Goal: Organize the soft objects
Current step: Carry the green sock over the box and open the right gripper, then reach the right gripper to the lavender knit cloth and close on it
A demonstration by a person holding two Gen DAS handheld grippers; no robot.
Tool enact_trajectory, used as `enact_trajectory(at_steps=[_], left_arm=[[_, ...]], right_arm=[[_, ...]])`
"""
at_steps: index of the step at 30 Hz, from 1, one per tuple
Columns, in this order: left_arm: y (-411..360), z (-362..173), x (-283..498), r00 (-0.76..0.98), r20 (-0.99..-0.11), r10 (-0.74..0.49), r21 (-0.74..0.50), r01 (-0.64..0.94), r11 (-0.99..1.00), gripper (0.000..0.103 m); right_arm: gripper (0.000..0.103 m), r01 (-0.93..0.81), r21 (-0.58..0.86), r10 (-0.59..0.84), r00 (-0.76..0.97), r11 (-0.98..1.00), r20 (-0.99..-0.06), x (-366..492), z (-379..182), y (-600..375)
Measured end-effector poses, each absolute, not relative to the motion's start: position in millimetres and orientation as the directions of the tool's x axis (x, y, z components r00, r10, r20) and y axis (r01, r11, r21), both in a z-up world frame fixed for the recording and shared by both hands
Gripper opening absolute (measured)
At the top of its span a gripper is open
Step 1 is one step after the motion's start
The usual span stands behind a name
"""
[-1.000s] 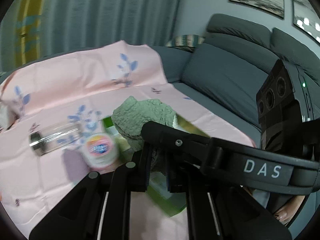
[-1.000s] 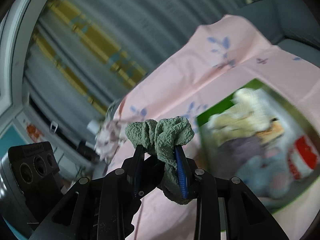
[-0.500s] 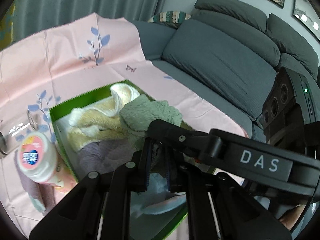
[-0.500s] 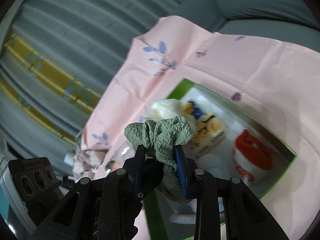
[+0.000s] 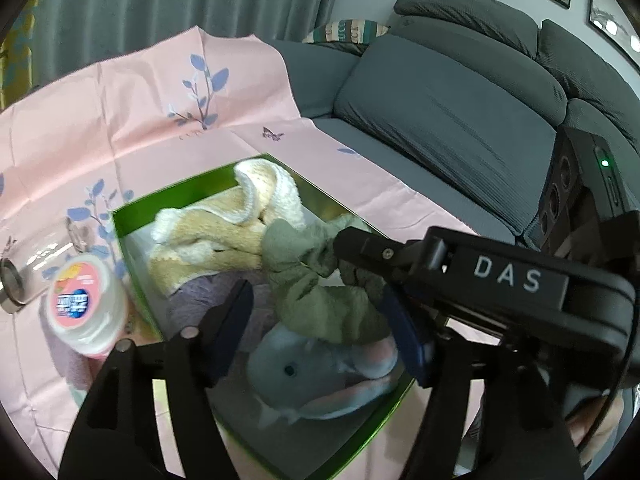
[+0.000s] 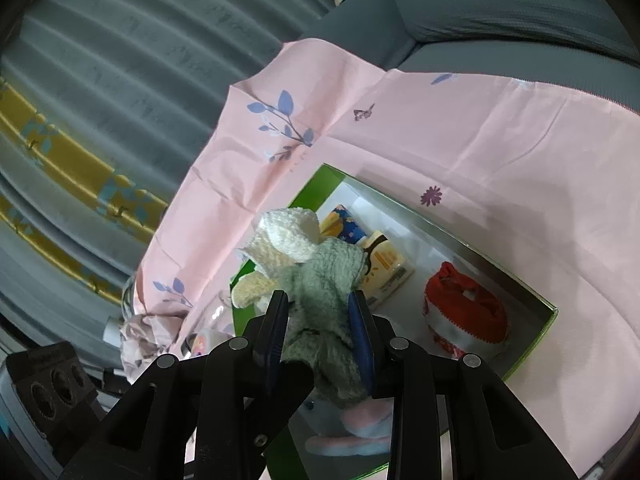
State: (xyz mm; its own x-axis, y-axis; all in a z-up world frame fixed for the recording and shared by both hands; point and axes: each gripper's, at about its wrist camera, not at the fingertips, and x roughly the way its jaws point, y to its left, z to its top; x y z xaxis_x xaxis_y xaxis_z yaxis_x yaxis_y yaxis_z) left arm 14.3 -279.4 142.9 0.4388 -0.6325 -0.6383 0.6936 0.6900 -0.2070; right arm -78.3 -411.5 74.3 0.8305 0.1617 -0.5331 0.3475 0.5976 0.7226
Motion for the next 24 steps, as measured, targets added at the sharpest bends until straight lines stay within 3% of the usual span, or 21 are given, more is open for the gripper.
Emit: enact_trajectory(at_steps=[3, 6, 12, 17, 20, 24], left_arm=[[-267, 149, 13, 0.451, -0.623, -0.639, -0.22, 0.683, 0.696, 0.077], [-251, 159, 10, 0.475, -0.596, -0.647, -0.232, 0.67, 0.705, 0.083], [-207, 170, 13, 0.568, -0.546, -0.616, -0.236, 0.601, 0.763, 0.089], [-149, 162, 29, 0.675, -0.543, -0.5, -0.266, 0.427, 0.864, 0.088], [-110, 139, 43, 0.703, -0.591, -0.396, -0.289, 0.274, 0.917, 0.088], [-89, 99, 62, 0.631, -0.662, -0.404, -0.353, 0.213, 0.911, 0.087]], right_arm=[[0.034, 0.347, 0.705, 0.143, 0.832, 0.619, -0.535, -80, 81, -407], [0.054, 0.333, 0.699, 0.128, 0.846, 0.633, -0.518, -83, 87, -404], [0.068, 0.324, 0.696, 0.089, 0.869, 0.641, -0.486, -92, 98, -403], [0.072, 0.319, 0.705, 0.069, 0.885, 0.633, -0.461, -100, 103, -405], [0.073, 0.33, 0.702, 0.06, 0.882, 0.631, -0.468, -100, 104, -405], [0.073, 0.334, 0.703, 0.067, 0.877, 0.628, -0.477, -98, 104, -403]])
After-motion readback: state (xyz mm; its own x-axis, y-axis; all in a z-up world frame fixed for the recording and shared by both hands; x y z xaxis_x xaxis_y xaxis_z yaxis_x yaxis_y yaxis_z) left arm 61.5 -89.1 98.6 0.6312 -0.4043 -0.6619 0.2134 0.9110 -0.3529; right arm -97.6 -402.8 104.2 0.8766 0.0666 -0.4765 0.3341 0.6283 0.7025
